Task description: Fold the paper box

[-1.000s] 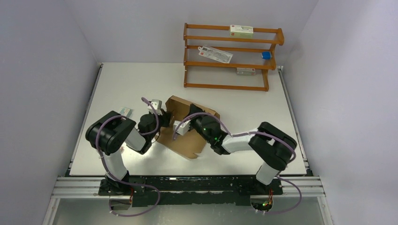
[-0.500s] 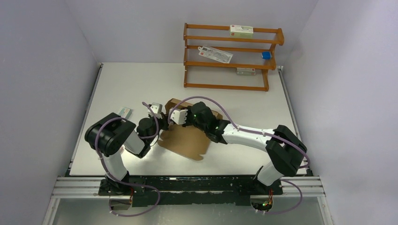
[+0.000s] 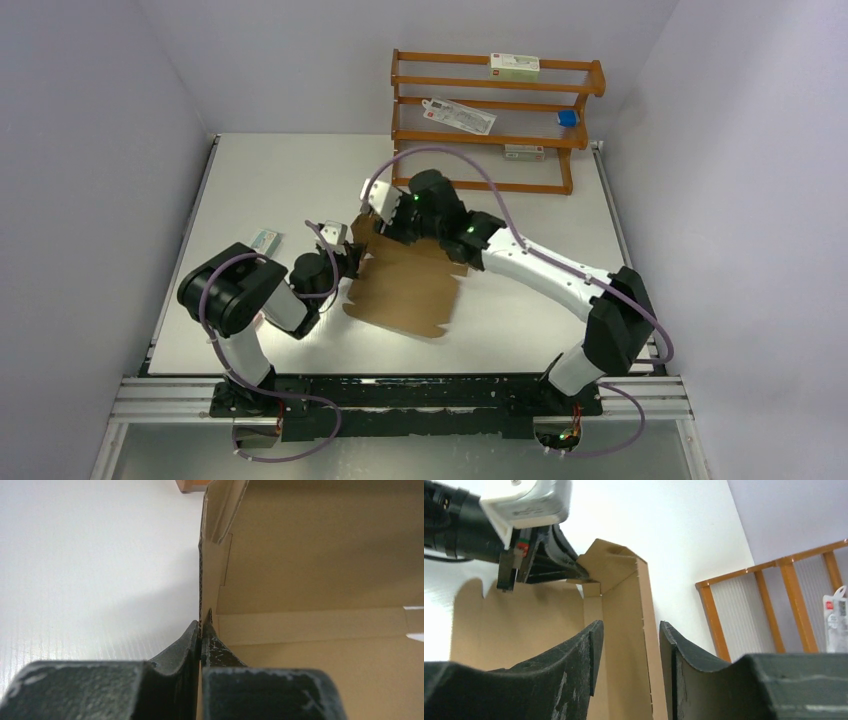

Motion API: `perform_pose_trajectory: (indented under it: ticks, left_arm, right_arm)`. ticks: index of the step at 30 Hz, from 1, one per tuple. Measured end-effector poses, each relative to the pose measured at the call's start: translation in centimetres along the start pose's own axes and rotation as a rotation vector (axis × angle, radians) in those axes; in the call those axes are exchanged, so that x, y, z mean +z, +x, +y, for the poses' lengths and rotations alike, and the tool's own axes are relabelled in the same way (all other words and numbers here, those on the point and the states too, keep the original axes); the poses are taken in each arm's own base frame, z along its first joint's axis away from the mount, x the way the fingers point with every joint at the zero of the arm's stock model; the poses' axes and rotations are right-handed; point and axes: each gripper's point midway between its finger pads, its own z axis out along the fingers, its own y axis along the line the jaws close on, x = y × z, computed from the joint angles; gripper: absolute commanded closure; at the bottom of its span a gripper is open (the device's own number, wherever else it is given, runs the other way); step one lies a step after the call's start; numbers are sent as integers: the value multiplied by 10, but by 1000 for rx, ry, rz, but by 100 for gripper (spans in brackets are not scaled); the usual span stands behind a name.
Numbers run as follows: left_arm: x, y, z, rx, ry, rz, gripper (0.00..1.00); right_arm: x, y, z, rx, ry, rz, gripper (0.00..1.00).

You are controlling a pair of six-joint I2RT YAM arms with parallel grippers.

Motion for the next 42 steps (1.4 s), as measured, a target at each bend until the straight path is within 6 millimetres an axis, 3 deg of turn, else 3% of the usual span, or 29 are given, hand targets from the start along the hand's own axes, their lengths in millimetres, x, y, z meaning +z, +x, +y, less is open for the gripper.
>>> perform_pose_trajectory:
  ticks: [6,10,15,20,24,37,42]
  left_arm:
    - [-1,1,-2,18,7,2,95]
    - [-1,2,-4,27,13,4,95]
    - [-1,2,-7,39,22,6,95]
    - [-1,3,-10,46,31,8,95]
    - [-1,3,-11,47,35,9,95]
    - [2,5,-14,63,51,23,95]
    - [2,4,-16,70,62,17,95]
  right_arm:
    - [-8,-1,-45,242,8,-40,50]
    - [2,10,-66,381,4,-30,51]
    - [32,46,-54,508,-60,48,54]
    - [45,79,-50,610,-80,109,54]
    - [43,82,-54,631,-87,102,54]
    - [40,94,-32,620,-190,99,52]
    - [29,91,-37,643,-174,94,50]
